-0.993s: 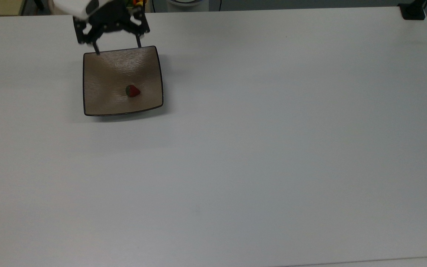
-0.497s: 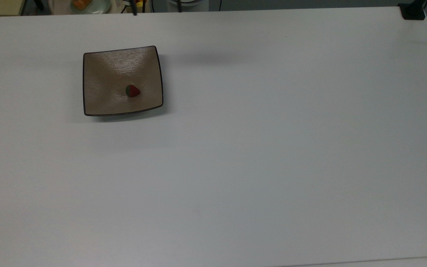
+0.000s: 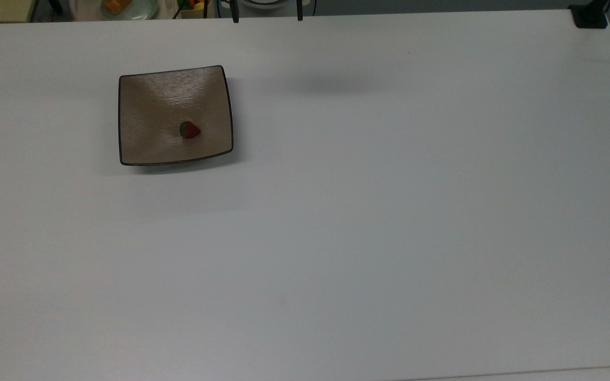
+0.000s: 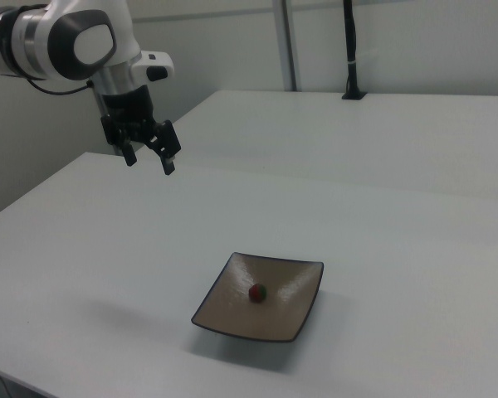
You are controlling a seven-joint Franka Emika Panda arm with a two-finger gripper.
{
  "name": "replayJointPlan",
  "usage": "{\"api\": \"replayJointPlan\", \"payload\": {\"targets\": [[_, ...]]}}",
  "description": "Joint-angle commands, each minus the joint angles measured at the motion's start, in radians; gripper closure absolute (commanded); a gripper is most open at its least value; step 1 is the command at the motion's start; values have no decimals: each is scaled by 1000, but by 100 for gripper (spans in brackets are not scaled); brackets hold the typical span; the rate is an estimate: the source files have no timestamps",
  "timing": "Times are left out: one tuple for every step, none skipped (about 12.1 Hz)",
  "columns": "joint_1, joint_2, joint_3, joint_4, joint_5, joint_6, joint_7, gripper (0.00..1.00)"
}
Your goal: Strawberries on a ceramic plate
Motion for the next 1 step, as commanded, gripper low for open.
{"api": "replayJointPlan", "payload": {"targets": [[12, 3, -13, -5, 11, 31, 7, 0]]}}
